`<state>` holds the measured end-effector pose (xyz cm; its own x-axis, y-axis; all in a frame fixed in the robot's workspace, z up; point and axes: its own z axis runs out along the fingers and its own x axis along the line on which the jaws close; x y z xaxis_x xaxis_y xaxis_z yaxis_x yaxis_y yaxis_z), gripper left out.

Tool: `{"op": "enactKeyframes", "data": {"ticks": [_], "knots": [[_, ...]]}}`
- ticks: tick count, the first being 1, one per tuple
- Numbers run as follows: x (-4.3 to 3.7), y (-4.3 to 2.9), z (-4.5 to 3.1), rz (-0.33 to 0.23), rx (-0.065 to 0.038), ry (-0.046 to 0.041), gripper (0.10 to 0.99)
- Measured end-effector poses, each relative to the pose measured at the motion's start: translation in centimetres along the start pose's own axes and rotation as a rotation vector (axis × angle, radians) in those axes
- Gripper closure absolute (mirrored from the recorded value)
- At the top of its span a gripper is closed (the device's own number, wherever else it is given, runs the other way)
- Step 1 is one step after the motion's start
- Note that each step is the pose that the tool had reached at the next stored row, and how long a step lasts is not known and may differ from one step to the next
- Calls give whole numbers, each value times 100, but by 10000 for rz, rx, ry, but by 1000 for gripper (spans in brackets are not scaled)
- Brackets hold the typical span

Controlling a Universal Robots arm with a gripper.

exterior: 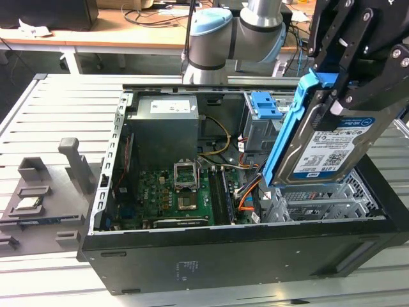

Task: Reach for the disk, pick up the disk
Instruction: 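Pick up the disk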

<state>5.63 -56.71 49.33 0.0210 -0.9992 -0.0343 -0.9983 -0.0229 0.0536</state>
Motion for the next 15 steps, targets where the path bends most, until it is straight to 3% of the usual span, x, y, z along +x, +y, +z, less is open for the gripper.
{"op": "enactKeyframes", "data": {"ticks": [7, 15], "knots": [[5, -237, 7, 0, -21, 1, 718], [9, -338, 83, 1, -35, 5, 718]]}}
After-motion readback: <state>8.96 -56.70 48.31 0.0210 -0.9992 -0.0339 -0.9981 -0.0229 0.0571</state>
